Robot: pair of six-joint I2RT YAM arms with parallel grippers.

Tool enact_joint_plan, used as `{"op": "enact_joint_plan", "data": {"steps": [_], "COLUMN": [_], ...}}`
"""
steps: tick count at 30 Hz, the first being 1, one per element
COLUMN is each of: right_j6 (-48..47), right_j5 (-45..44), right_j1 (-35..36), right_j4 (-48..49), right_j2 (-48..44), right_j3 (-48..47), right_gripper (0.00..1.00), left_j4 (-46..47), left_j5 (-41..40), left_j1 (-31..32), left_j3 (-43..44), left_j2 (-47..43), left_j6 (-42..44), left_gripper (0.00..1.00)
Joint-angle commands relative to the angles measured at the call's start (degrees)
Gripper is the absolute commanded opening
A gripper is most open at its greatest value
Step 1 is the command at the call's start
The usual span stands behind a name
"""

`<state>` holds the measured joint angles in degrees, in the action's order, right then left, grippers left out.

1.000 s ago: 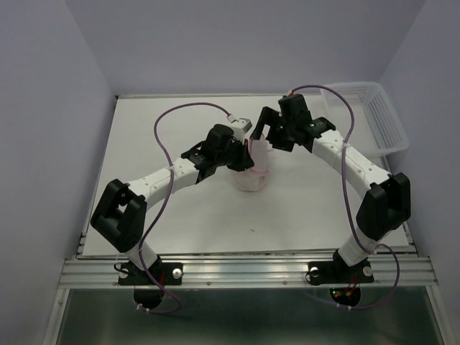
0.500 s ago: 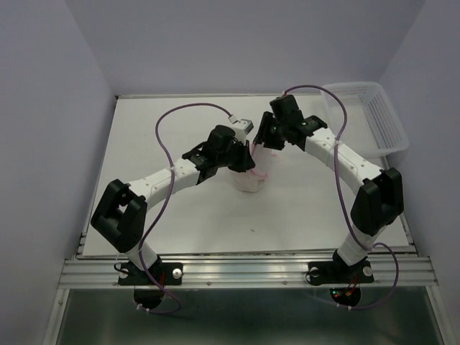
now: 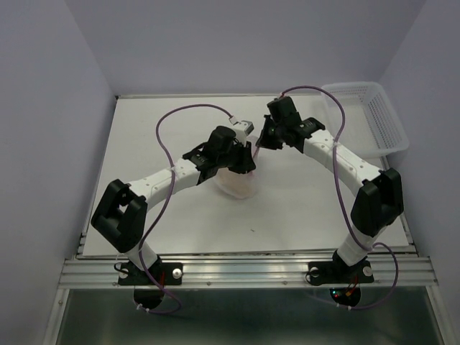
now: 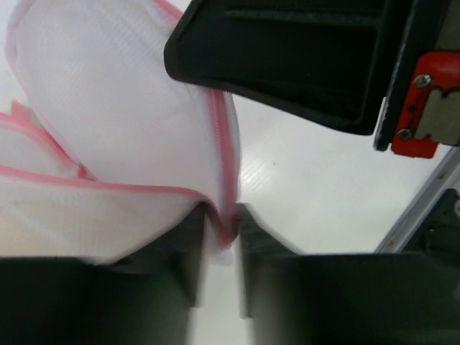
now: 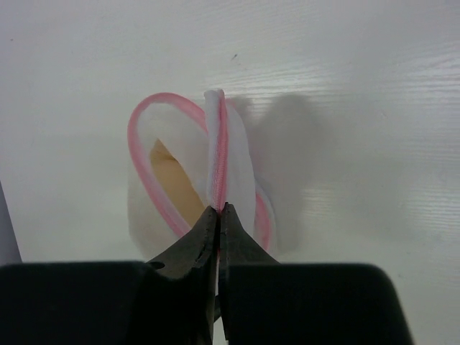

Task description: Unzip the laundry bag and remove the bra

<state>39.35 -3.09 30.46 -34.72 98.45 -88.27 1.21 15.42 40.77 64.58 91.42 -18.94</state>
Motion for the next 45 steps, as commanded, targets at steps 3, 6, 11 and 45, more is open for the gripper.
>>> {"op": "enact_joint_plan", "data": {"steps": [3,6,11,45], "right_j6": [-2.6,-3.8,-5.4,-18.3], "right_j5": [-3.4,-3.4,-2.8,0.3], "right_j1": [-0.1,-0.1,-0.1,-0.1], "right_j4": [3.4,3.8,5.0,2.8], "right_j2": [-4.6,-5.3,-8.1,-12.6], "right_j3": [1.9,2.7,4.5,4.1], "right_gripper": [0.01,0.01,0.01,0.01], "left_j4": [1.0,0.1,-4.1,-21.8], "left_j5": [1.1,-0.1,-4.6,-25.8], "left_j1": [0.0,0.0,-1.0,-12.7], "left_j3": [0.8,-0.4,-1.6,7.3], "left_j2": [-2.7,-5.5,-10.5,-3.5], "left_j6": [-0.6,-1.5,-6.4,-9.4], "left_gripper": [0.76,0.86,0.99,0.2]}}
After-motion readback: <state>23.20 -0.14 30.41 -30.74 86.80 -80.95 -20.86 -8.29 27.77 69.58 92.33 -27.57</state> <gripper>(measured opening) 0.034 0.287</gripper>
